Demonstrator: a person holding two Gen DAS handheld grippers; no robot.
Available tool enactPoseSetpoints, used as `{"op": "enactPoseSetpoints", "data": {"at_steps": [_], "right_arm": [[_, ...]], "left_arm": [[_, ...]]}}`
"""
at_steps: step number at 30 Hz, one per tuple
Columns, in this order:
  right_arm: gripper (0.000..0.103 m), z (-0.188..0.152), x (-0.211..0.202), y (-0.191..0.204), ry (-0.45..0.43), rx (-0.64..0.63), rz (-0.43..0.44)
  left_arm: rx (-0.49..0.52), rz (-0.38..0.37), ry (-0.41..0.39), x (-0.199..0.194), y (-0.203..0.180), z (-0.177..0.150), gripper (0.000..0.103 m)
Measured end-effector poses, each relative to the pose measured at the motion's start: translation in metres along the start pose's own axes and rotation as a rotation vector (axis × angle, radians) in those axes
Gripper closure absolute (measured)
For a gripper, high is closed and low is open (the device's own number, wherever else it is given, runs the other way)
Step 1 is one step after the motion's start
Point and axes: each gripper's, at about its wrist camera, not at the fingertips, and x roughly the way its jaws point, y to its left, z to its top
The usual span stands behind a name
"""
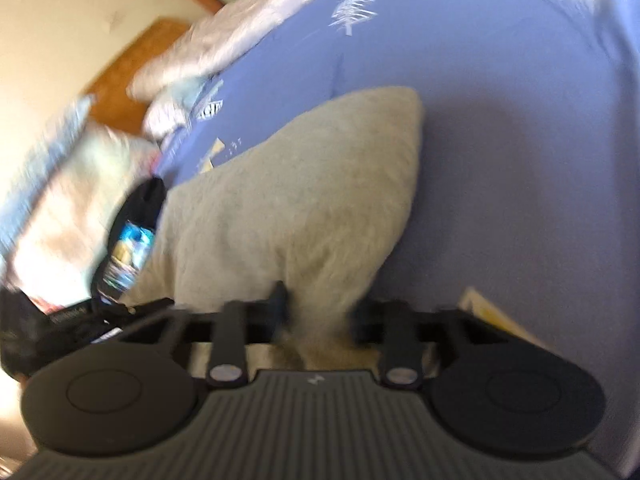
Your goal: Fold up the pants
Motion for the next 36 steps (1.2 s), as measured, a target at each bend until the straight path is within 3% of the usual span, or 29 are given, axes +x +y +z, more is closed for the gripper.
{"op": "enactPoseSetpoints", "data": {"at_steps": [2, 4, 6, 9, 12, 14, 17, 18, 22, 30, 36], "right_arm": [[0.085, 0.011, -0.016, 0.008, -0.06, -0.051, 0.011], [0.086, 0.022, -0.039, 0.015, -0.137, -0.115, 0.005], [0.086, 0.028, -0.064, 0.018, -0.212, -0.203, -0.044], [0.086, 0.033, -0.098, 0.005, -0.288, -0.285, -0.101], [0.086, 0.028, -0.112, -0.026, -0.278, -0.265, -0.172], [0.084, 0.02, -0.107, -0.051, -0.224, -0.215, -0.228], [0.062, 0.006, -0.093, -0.091, -0.146, -0.085, -0.264], [0.053, 0.002, -0.092, -0.105, -0.137, -0.015, -0.232], [0.049, -0.005, -0.096, -0.141, -0.174, 0.191, -0.081], [0.048, -0.011, -0.095, -0.175, -0.212, 0.351, 0.113], [0.049, -0.018, -0.12, -0.185, -0.224, 0.425, 0.237]], "left_arm": [[0.036, 0.005, -0.017, -0.007, -0.016, -0.005, 0.061], [0.059, -0.05, -0.002, -0.007, -0.032, -0.009, 0.061], [0.103, -0.099, 0.014, -0.004, -0.052, -0.018, 0.061], [0.221, -0.086, 0.037, 0.013, -0.093, -0.043, 0.06], [0.32, -0.006, 0.06, 0.034, -0.12, -0.067, 0.056], [0.406, 0.097, 0.032, 0.046, -0.135, -0.082, 0.049], [0.459, 0.153, -0.003, 0.045, -0.143, -0.092, 0.046], [0.457, 0.159, -0.001, 0.044, -0.143, -0.092, 0.044], [0.432, 0.183, 0.001, 0.043, -0.138, -0.087, 0.033], [0.454, 0.223, -0.025, 0.034, -0.141, -0.094, 0.024], [0.454, 0.229, -0.024, 0.033, -0.138, -0.094, 0.018]]}}
